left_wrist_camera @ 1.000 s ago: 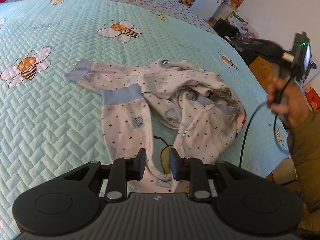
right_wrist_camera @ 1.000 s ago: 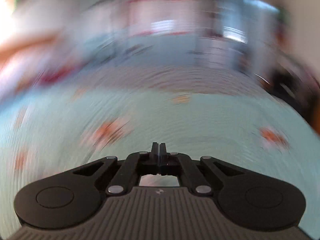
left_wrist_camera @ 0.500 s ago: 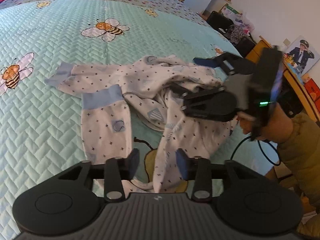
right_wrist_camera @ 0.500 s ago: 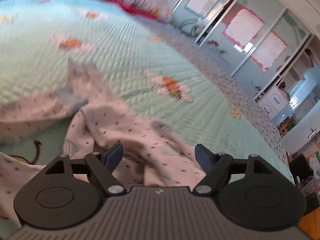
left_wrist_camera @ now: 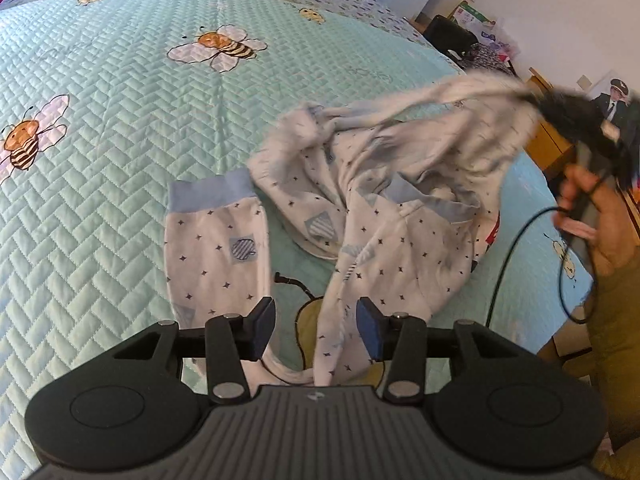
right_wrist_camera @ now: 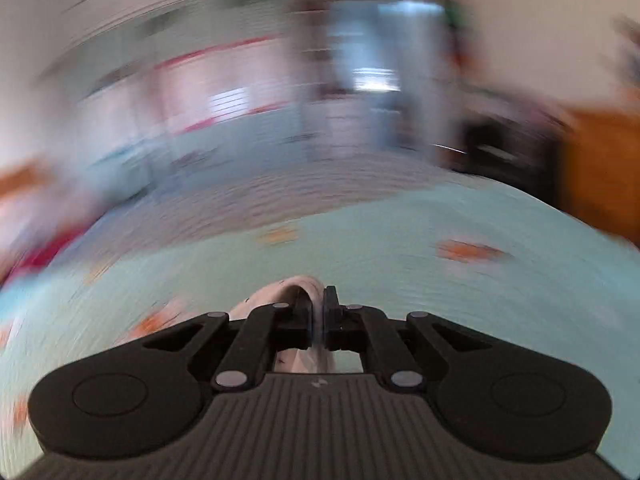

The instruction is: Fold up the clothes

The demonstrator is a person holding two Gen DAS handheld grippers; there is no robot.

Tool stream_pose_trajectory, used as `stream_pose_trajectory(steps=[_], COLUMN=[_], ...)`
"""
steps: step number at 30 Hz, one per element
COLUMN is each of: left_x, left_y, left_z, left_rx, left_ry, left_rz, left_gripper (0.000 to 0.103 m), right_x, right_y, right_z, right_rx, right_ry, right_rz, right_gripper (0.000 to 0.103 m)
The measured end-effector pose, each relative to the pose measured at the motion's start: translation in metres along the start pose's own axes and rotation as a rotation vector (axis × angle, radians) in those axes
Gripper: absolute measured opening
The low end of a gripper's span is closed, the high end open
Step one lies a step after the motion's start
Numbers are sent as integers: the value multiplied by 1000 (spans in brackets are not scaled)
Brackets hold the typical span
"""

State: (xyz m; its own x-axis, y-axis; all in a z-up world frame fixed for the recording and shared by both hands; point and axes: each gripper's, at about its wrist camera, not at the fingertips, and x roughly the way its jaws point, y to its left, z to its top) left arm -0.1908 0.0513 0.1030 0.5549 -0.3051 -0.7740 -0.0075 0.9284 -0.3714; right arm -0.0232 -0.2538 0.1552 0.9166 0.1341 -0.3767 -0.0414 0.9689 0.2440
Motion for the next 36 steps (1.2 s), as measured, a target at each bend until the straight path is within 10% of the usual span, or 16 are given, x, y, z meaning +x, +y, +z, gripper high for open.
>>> stream_pose_trajectory(steps=[6, 14, 25, 29, 36], left_x=[10, 30, 107, 111, 28], left_y=[-21, -88, -115, -109, -135], left_z=[5, 37, 57, 55, 31], left_rx=[56, 289, 456, 408, 411], left_ry=[10, -95, -13, 30, -127], left_rz=[-15, -8, 58, 33, -134], left_gripper=[47, 48, 48, 9, 3], right_x=[-1, -49, -60, -59, -59], right_y=[-123, -110, -125, -118, -119], right_z=[-41, -65, -84, -95, -104], right_rx=[191, 128, 169, 190, 263], right_ry=[300, 310, 358, 358, 365], right_rz=[-297, 158, 198, 201, 216], right_gripper=[30, 36, 44, 53, 53])
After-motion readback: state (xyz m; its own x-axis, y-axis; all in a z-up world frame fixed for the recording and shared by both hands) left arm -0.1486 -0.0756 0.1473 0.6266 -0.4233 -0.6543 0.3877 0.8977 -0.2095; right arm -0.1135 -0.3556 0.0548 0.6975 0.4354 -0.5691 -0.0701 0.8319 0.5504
